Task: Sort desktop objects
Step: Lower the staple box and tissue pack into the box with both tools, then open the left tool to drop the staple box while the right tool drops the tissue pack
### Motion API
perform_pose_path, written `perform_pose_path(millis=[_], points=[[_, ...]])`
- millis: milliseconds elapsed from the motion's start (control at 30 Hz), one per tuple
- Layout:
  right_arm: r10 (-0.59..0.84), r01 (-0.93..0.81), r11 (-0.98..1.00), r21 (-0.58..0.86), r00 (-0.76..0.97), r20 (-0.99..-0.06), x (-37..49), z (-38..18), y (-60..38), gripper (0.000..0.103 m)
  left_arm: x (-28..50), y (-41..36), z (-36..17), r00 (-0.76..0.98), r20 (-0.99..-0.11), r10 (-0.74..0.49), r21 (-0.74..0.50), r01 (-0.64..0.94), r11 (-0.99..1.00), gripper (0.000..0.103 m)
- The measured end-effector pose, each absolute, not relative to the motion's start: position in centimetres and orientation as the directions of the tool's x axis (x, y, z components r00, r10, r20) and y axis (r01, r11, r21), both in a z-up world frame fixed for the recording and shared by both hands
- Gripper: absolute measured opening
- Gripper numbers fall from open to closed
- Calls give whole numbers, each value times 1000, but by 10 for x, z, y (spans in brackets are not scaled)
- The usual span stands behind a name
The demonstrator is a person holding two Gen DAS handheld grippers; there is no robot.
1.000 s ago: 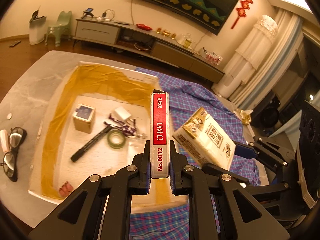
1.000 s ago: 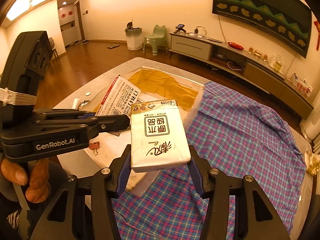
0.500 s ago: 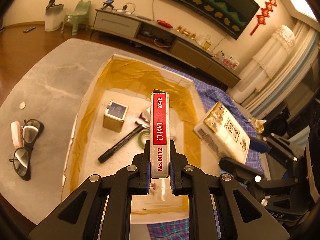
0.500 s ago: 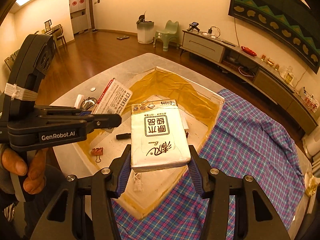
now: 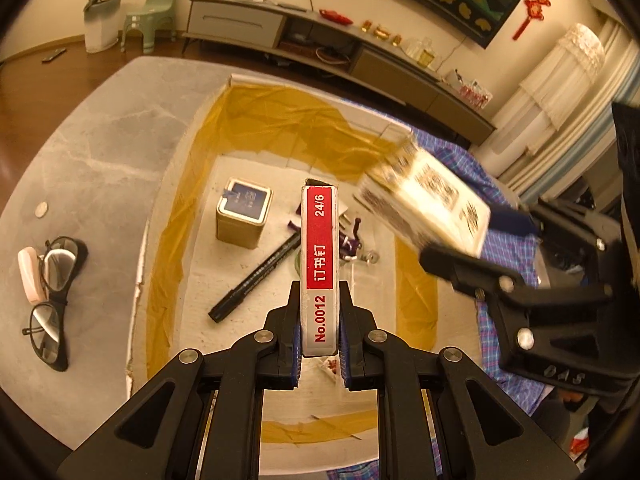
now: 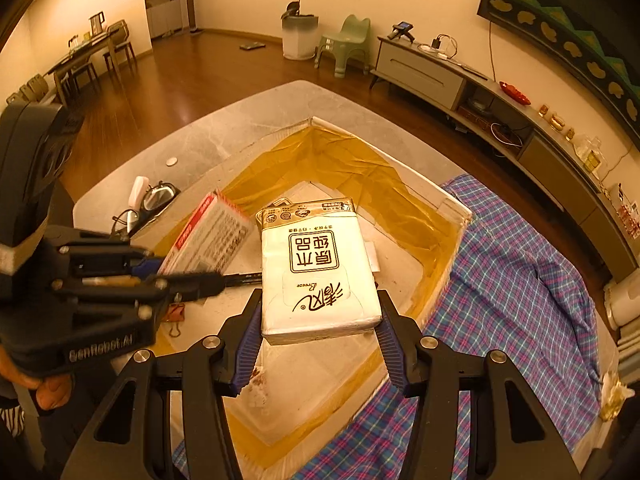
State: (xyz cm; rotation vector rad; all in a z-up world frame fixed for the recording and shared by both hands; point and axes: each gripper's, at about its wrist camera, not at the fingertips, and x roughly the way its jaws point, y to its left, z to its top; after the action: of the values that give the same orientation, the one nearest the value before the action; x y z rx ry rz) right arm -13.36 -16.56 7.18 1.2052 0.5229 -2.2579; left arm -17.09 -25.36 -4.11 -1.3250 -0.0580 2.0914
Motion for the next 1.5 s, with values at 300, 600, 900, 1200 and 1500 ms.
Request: perform_pose_path(millis=[300,600,900,1200,1500], points=[[-201,632,-762,-142,-440,-875,-165,61,-191,54,-174,-247,-54,-214,-822,527,-369,-505,-781,16],[-106,637,-749,-180,-385,-917,-205,37,-212,54,-181,-241,-73,-99,-852,515,-409,-488,-771,16],[-18,623,-755,-205,-332,-943,-242,6,-226,57,-189,-235,-81,-105,-885,453,-350,-490,-799,46],[-73,641,-751,-158,-318,-945,-219,21,-209,65,-178,-241,-76,-166,-894,415,-282,-510,-812,48],[-117,707,-687,-167,-335,-935,-135,52,-180,68,-148,-254,-48,-238,-848,474,-313,-498,-809,65]])
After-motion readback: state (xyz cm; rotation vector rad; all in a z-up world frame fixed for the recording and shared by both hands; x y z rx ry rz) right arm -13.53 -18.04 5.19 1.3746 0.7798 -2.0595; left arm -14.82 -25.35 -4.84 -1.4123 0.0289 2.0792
